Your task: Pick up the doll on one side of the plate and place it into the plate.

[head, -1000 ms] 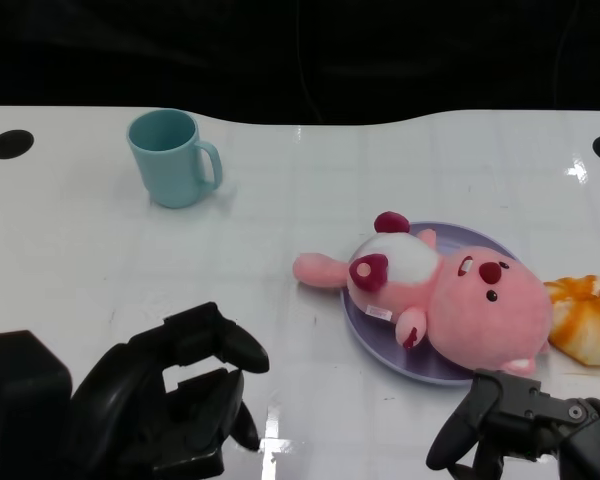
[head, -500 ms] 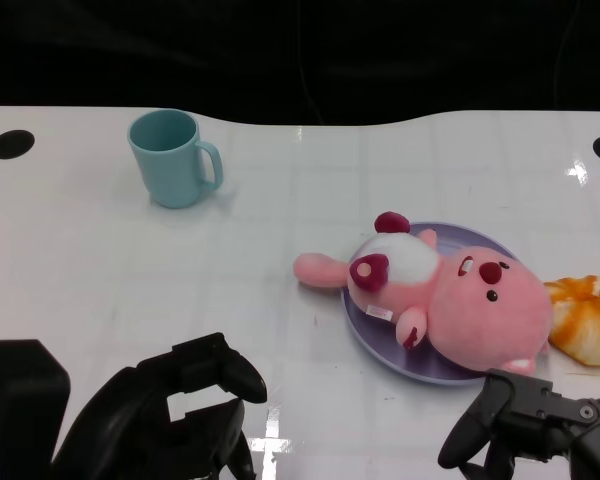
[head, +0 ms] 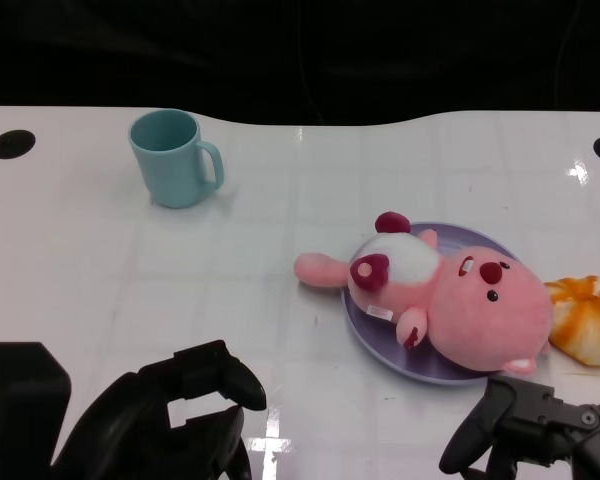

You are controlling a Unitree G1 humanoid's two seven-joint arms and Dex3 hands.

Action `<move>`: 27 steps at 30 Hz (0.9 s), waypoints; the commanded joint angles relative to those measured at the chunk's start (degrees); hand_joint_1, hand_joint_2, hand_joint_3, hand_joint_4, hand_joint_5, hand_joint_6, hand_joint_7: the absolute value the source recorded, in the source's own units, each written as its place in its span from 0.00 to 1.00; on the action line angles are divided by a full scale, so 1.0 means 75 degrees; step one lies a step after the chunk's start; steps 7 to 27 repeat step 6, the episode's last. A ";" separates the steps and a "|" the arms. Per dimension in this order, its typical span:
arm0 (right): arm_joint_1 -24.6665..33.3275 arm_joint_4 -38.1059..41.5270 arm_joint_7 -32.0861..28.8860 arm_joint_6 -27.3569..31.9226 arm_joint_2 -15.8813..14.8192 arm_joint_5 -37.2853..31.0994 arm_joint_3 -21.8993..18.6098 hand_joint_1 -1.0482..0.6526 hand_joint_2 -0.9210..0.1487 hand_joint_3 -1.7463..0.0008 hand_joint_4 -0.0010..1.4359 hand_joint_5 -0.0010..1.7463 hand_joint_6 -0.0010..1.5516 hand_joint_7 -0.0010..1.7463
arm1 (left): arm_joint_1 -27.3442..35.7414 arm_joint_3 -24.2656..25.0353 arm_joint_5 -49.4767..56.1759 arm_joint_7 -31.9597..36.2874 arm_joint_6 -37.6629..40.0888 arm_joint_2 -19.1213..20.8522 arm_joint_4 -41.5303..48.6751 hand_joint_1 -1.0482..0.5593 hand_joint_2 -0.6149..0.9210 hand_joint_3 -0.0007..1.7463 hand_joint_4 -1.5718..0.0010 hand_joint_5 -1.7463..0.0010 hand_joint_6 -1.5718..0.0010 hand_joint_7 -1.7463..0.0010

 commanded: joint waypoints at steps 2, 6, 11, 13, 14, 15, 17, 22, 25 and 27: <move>0.0029 -0.0126 -0.0127 -0.0051 0.0043 -0.0059 -0.0003 0.47 0.17 0.60 0.47 0.92 0.39 0.74 | 0.0009 0.0020 -0.0034 -0.0126 -0.0116 0.0159 0.0071 0.48 0.72 0.68 0.53 0.00 0.61 0.07; 0.0029 -0.0095 -0.0154 -0.0095 0.0056 -0.0051 0.0031 0.47 0.18 0.59 0.47 0.92 0.38 0.74 | 0.0005 0.0047 -0.0039 -0.0164 -0.0144 0.0192 0.0125 0.48 0.72 0.69 0.54 0.00 0.62 0.07; 0.0029 -0.0095 -0.0154 -0.0095 0.0056 -0.0051 0.0031 0.47 0.18 0.59 0.47 0.92 0.38 0.74 | 0.0005 0.0047 -0.0039 -0.0164 -0.0144 0.0192 0.0125 0.48 0.72 0.69 0.54 0.00 0.62 0.07; 0.0029 -0.0095 -0.0154 -0.0095 0.0056 -0.0051 0.0031 0.47 0.18 0.59 0.47 0.92 0.38 0.74 | 0.0005 0.0047 -0.0039 -0.0164 -0.0144 0.0192 0.0125 0.48 0.72 0.69 0.54 0.00 0.62 0.07; 0.0029 -0.0095 -0.0154 -0.0095 0.0056 -0.0051 0.0031 0.47 0.18 0.59 0.47 0.92 0.38 0.74 | 0.0005 0.0047 -0.0039 -0.0164 -0.0144 0.0192 0.0125 0.48 0.72 0.69 0.54 0.00 0.62 0.07; 0.0029 -0.0095 -0.0154 -0.0095 0.0056 -0.0051 0.0031 0.47 0.18 0.59 0.47 0.92 0.38 0.74 | 0.0005 0.0047 -0.0039 -0.0164 -0.0144 0.0192 0.0125 0.48 0.72 0.69 0.54 0.00 0.62 0.07; 0.0029 -0.0095 -0.0154 -0.0095 0.0056 -0.0051 0.0031 0.47 0.18 0.59 0.47 0.92 0.38 0.74 | 0.0005 0.0047 -0.0039 -0.0164 -0.0144 0.0192 0.0125 0.48 0.72 0.69 0.54 0.00 0.62 0.07; 0.0029 -0.0095 -0.0154 -0.0095 0.0056 -0.0051 0.0031 0.47 0.18 0.59 0.47 0.92 0.38 0.74 | 0.0005 0.0047 -0.0039 -0.0164 -0.0144 0.0192 0.0125 0.48 0.72 0.69 0.54 0.00 0.62 0.07; 0.0029 -0.0095 -0.0154 -0.0095 0.0056 -0.0051 0.0031 0.47 0.18 0.59 0.47 0.92 0.38 0.74 | 0.0005 0.0047 -0.0039 -0.0164 -0.0144 0.0192 0.0125 0.48 0.72 0.69 0.54 0.00 0.62 0.07; 0.0029 -0.0095 -0.0154 -0.0095 0.0056 -0.0051 0.0031 0.47 0.18 0.59 0.47 0.92 0.38 0.74 | 0.0005 0.0047 -0.0039 -0.0164 -0.0144 0.0192 0.0125 0.48 0.72 0.69 0.54 0.00 0.62 0.07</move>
